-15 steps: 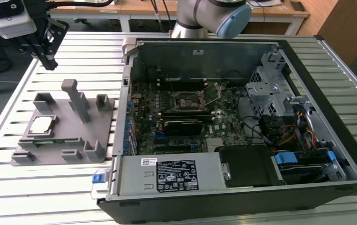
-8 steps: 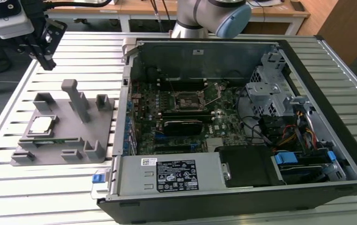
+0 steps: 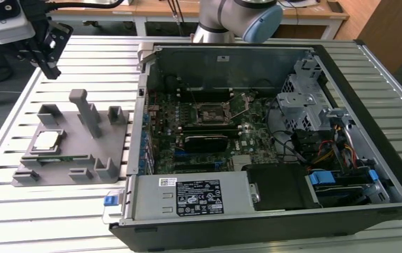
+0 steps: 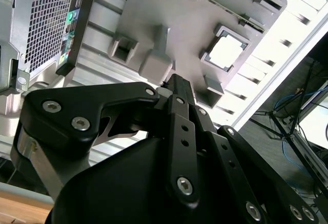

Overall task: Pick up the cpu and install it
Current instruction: 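Reach for the cpu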

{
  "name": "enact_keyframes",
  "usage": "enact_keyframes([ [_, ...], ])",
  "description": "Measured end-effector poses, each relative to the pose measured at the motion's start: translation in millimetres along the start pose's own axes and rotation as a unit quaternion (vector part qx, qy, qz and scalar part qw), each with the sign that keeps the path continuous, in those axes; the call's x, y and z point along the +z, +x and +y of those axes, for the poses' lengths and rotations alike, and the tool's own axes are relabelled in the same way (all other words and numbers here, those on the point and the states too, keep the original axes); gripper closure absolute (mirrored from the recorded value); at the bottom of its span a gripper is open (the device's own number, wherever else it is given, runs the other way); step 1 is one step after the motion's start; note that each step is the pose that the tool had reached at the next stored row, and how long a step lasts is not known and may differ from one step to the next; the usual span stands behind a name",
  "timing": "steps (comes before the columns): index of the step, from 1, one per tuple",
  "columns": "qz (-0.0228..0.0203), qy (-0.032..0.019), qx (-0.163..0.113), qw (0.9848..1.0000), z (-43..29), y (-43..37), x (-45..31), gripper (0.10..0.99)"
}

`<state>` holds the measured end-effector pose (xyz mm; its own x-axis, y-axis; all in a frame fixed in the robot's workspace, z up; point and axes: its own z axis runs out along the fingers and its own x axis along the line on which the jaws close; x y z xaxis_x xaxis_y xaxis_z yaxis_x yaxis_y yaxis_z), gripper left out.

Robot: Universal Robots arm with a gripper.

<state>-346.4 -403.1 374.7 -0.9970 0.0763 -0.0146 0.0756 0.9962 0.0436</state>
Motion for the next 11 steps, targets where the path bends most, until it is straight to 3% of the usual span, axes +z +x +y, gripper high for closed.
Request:
enact_keyframes([
  [11, 0.0006, 0.0001, 0.000, 1.0000, -0.4, 5.3, 0.4, 0.976],
])
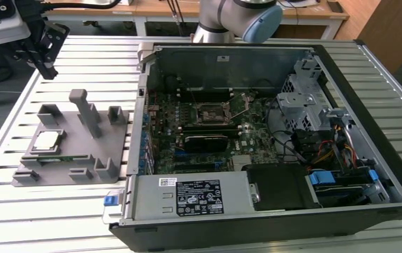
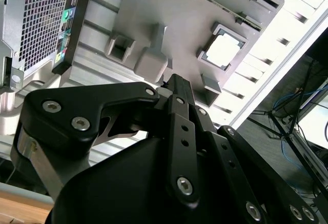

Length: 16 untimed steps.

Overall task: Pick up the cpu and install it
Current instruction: 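Reach for the cpu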

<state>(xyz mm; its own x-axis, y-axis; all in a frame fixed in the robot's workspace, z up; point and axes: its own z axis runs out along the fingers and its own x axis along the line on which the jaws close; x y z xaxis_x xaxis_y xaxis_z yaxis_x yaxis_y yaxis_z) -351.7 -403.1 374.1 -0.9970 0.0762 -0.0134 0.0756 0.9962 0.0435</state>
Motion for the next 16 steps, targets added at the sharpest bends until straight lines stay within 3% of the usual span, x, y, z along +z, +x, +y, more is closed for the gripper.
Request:
enact_keyframes([
  [16, 0.0008, 0.0001, 0.000, 1.0000, -0.7, 8.3, 0.7, 0.976],
])
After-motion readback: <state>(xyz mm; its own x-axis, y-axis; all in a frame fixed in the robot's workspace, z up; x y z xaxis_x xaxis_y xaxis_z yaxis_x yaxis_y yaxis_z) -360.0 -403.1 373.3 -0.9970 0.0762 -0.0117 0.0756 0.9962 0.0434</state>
